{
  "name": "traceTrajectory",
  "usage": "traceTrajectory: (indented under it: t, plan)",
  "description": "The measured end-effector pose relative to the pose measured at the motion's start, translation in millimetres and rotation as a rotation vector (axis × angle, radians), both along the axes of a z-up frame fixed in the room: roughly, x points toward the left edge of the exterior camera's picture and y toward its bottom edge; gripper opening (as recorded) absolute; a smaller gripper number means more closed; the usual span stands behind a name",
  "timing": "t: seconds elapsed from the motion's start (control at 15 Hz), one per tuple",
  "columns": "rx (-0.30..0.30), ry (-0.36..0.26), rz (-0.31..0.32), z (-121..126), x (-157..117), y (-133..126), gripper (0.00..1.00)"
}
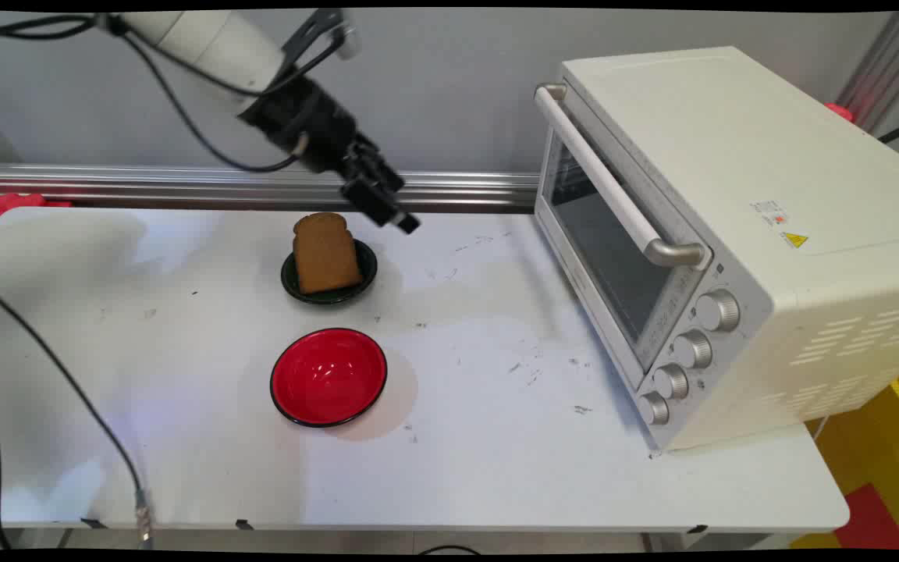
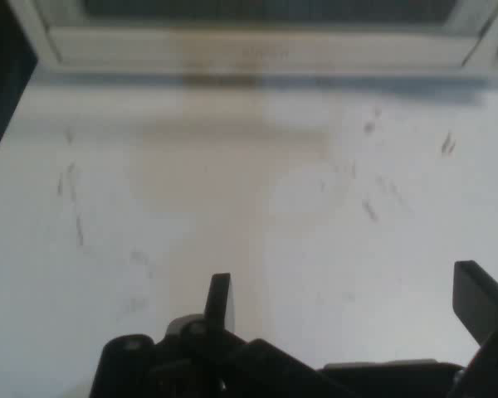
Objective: Open the oven
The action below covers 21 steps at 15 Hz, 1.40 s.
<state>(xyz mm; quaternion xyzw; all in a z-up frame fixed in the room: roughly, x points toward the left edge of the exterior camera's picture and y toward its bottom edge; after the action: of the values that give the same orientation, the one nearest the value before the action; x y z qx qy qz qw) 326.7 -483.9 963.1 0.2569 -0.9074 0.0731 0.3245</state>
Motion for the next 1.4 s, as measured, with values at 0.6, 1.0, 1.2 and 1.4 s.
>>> traceTrajectory:
  t: [0.6, 1.0, 1.2, 1.4]
  plan:
    - [-0.017, 0.022, -0.024, 34, -57, -29, 1.0]
    - [-0.017, 0.012, -0.032, 39, -67, -39, 0.0]
    - [-0.014, 0.005, -0.029, 39, -68, -43, 0.0]
    - [-0.011, -0.002, -0.025, 38, -69, -48, 0.0]
